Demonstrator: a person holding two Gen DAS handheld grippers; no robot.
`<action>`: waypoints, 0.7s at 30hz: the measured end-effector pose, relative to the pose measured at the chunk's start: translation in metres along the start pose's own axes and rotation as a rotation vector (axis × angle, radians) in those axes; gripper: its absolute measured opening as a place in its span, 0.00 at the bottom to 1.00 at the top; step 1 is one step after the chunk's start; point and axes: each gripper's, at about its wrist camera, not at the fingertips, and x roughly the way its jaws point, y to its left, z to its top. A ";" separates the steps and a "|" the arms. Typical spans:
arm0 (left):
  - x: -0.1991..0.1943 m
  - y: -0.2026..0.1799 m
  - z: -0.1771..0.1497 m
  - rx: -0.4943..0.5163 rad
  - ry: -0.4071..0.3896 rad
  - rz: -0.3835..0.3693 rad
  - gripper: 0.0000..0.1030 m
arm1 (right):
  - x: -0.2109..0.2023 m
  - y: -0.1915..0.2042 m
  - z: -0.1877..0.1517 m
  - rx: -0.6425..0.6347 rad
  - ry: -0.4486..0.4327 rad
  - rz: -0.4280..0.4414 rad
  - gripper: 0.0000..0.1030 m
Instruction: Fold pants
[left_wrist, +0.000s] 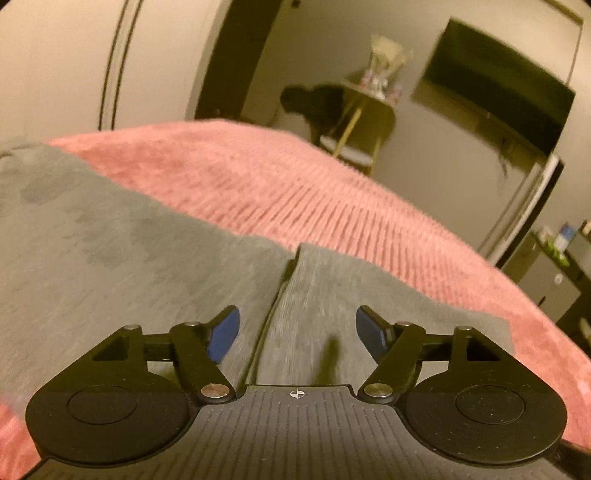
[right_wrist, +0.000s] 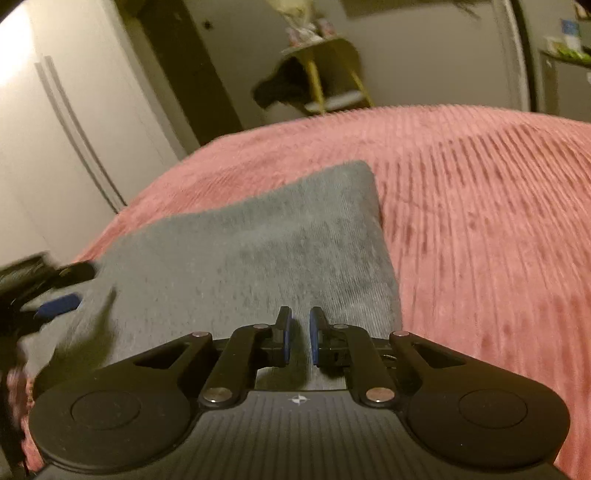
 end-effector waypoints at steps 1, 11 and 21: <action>0.011 0.002 0.004 -0.016 0.028 -0.012 0.71 | 0.001 -0.001 0.000 -0.004 -0.005 0.011 0.10; 0.081 0.042 0.038 -0.324 0.322 -0.268 0.28 | 0.000 -0.020 0.010 0.118 -0.047 0.157 0.19; 0.041 -0.029 0.040 0.170 0.054 0.011 0.30 | -0.004 -0.020 0.016 0.066 -0.074 0.048 0.19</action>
